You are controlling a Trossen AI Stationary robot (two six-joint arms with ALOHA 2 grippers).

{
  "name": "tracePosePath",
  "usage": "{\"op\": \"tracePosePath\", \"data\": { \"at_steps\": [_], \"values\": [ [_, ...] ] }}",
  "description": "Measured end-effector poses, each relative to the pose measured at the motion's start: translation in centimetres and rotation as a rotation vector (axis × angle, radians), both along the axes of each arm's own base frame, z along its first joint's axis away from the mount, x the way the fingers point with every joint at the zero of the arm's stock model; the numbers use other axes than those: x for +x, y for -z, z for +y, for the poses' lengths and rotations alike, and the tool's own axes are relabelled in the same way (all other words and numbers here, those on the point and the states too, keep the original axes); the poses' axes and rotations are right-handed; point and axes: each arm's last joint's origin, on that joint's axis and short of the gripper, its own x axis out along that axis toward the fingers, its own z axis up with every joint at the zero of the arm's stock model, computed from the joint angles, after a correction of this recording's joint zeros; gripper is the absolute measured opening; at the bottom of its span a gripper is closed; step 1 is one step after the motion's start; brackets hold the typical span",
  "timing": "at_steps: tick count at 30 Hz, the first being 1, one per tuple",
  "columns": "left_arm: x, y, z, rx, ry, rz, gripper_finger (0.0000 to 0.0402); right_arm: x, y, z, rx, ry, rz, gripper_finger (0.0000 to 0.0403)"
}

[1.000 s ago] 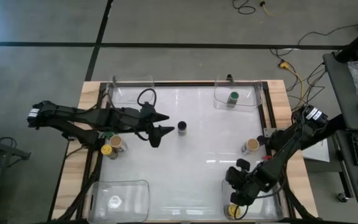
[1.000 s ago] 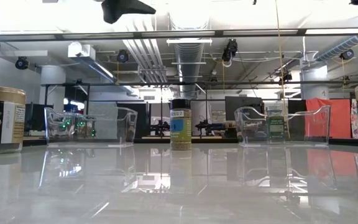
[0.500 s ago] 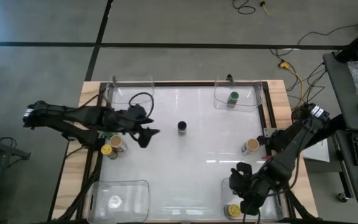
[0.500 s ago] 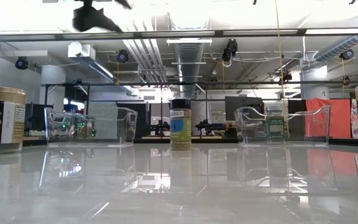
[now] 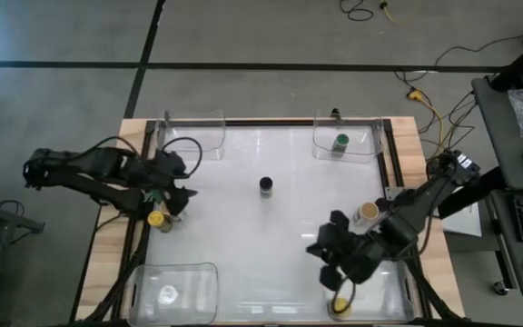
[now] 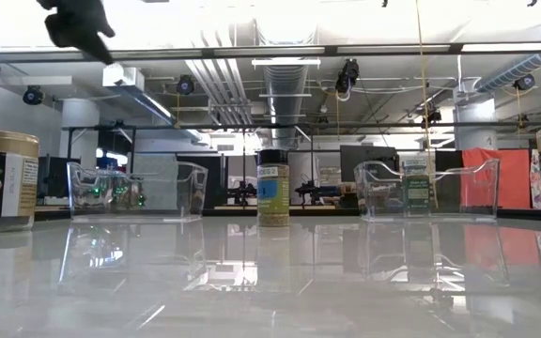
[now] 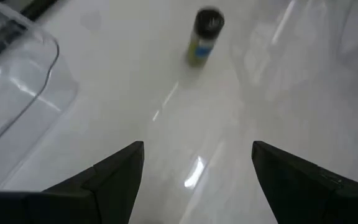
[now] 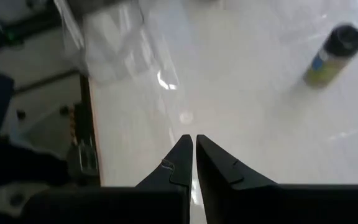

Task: Sort spices by type
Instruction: Put the yellow seasoning bottle into the bottom right transparent bin

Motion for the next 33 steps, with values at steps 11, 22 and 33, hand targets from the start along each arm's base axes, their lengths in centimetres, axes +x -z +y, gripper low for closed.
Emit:
{"op": "tracePosePath", "data": {
  "at_steps": [11, 22, 33],
  "values": [
    [-4.4, -0.7, -0.5, -0.138, 0.189, 0.0, 0.0283, 7.3, 1.0, -3.5, 0.079, 0.168, -0.2, 0.0016],
    [-4.1, -0.6, -3.7, -0.141, 0.398, 0.014, 0.0283, 13.6, -0.3, -4.2, -0.048, 0.15, -0.205, 0.013],
    [-7.2, 0.3, -6.8, -0.243, 0.466, 0.187, 0.0283, 15.8, -0.6, -5.4, -0.195, 0.113, -0.06, 0.0212]
  ]
}}
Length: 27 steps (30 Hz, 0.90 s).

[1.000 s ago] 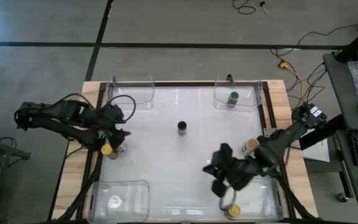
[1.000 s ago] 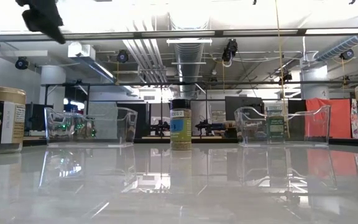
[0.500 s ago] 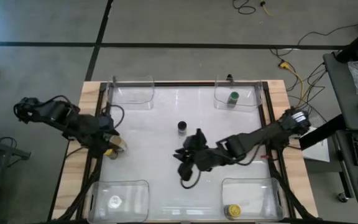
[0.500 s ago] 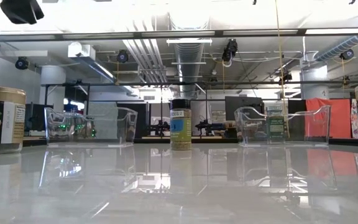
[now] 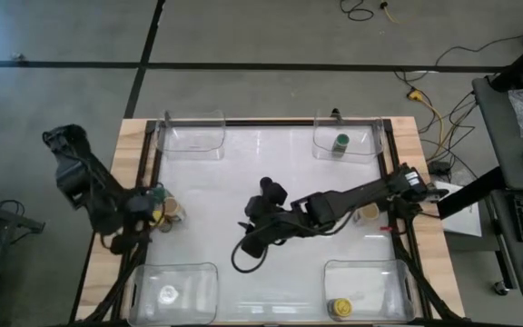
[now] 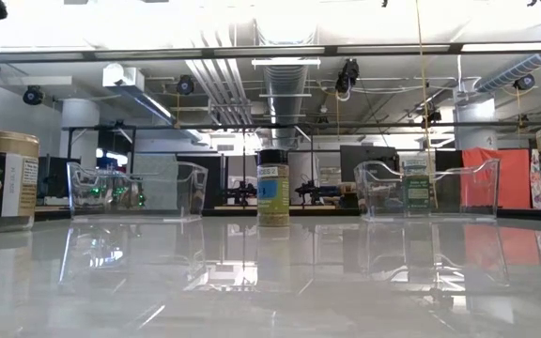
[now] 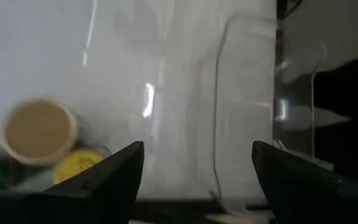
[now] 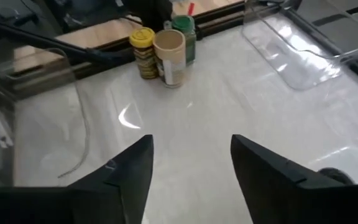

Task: Sort spices by type
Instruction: Put the yellow seasoning bottle into the bottom right transparent bin

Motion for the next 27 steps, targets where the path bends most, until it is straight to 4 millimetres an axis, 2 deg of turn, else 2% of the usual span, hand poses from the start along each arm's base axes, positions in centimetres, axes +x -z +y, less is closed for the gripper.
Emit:
{"op": "tracePosePath", "data": {
  "at_steps": [5, 8, 11, 14, 20, 27],
  "values": [
    [-0.5, 0.6, -2.6, -0.027, 0.003, 0.076, 0.0283, 0.0, 0.1, -0.1, -0.011, -0.004, 0.006, 0.0232],
    [-0.9, 1.3, -4.2, 0.009, 0.008, 0.134, 0.0283, 0.0, 0.1, -0.1, -0.011, -0.005, 0.005, 0.0244],
    [-1.7, 1.7, -4.8, 0.097, 0.005, 0.193, 0.0283, 0.0, 0.0, -0.1, -0.02, -0.013, 0.007, 0.0256],
    [-2.4, 1.2, -4.4, 0.175, -0.03, 0.198, 0.0283, 0.0, 0.0, -0.1, -0.029, -0.021, 0.01, 0.0267],
    [-2.1, -0.9, -3.9, 0.187, -0.07, 0.008, 0.0283, 0.0, -0.1, 0.0, -0.017, -0.016, -0.003, 0.028],
    [-2.1, -0.6, -2.8, 0.225, -0.078, -0.035, 0.0294, 0.0, -0.1, 0.3, -0.006, -0.016, -0.01, 0.0294]
  ]
}}
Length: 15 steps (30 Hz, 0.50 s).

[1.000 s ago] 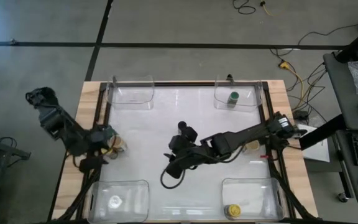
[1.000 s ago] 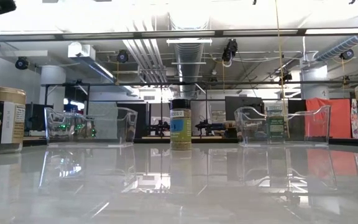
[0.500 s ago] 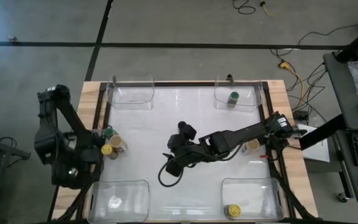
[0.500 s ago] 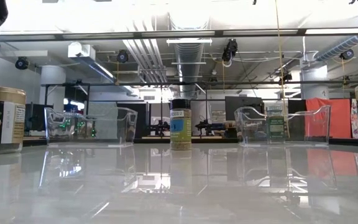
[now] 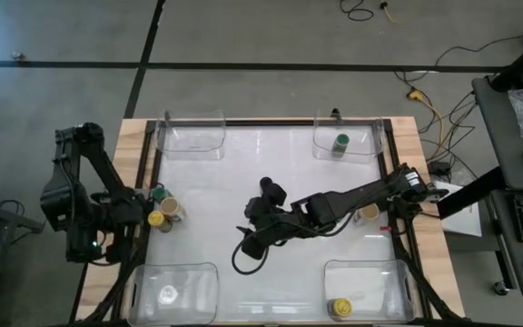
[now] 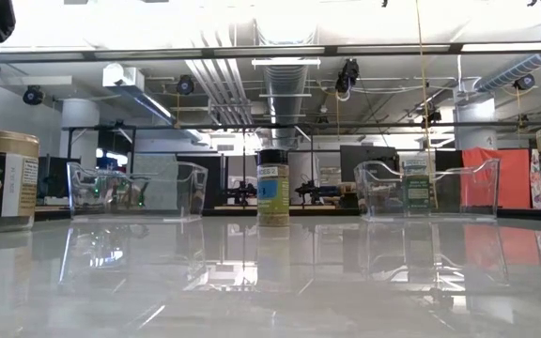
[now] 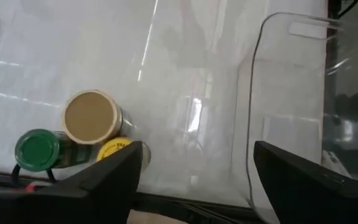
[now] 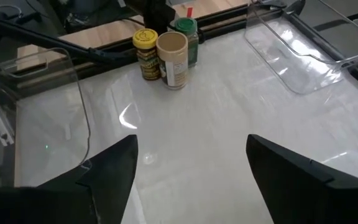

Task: Sort spices by type
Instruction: Put the yellow seasoning bottle into the bottom right transparent bin

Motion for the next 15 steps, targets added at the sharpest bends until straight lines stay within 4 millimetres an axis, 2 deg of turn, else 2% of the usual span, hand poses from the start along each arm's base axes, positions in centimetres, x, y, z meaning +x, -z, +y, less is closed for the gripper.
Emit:
{"op": "tracePosePath", "data": {
  "at_steps": [8, 15],
  "values": [
    [-0.3, 0.5, 1.7, -0.025, -0.025, -0.019, 0.0335, 0.0, -0.1, 0.0, 0.003, 0.003, -0.006, 0.031],
    [-0.4, 0.2, 3.0, -0.031, -0.029, -0.08, 0.0338, 0.1, -0.1, -0.3, 0.004, 0.009, -0.007, 0.0318]
  ]
}}
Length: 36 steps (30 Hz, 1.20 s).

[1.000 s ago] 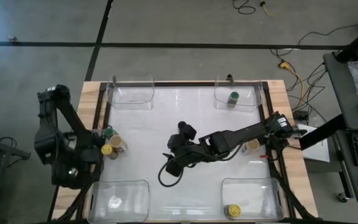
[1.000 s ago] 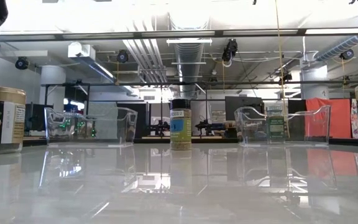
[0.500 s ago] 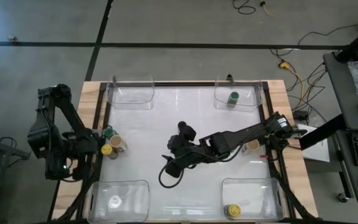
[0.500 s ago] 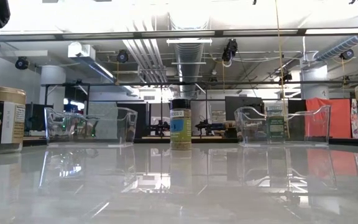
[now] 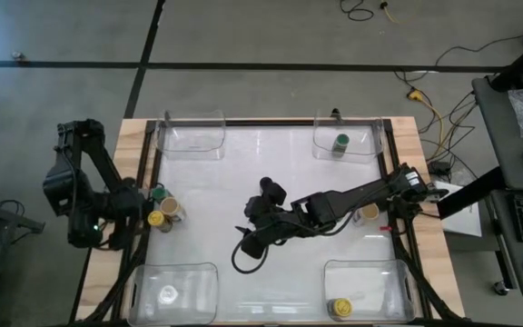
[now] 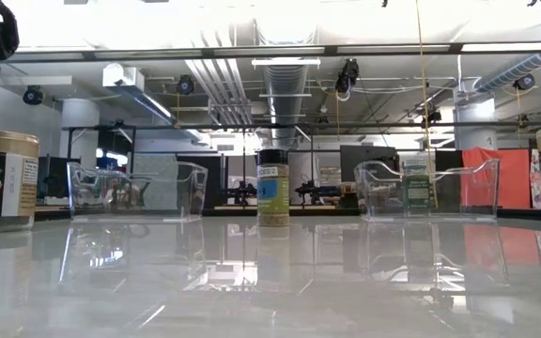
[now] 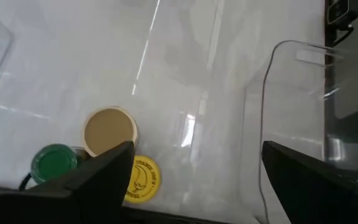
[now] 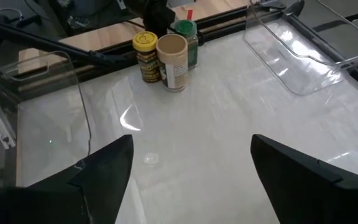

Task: Sort spices by type
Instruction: Put the yellow seasoning bottle into the bottom right transparent bin

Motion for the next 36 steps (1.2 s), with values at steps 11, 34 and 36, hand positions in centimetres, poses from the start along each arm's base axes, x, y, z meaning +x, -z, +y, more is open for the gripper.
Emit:
{"op": "tracePosePath", "data": {
  "at_steps": [11, 34, 36],
  "values": [
    [0.3, 0.5, 0.4, 0.043, 0.009, 0.016, 0.0339, 0.4, -0.2, -0.7, 0.006, 0.018, -0.021, 0.0308],
    [0.7, 1.0, 1.3, 0.032, -0.008, 0.104, 0.0362, 1.1, -0.1, -3.8, -0.083, 0.023, 0.01, 0.0343],
    [0.7, 1.0, 1.3, 0.031, -0.013, 0.104, 0.0363, 1.2, -0.1, -4.0, -0.095, 0.018, 0.013, 0.0343]
  ]
}}
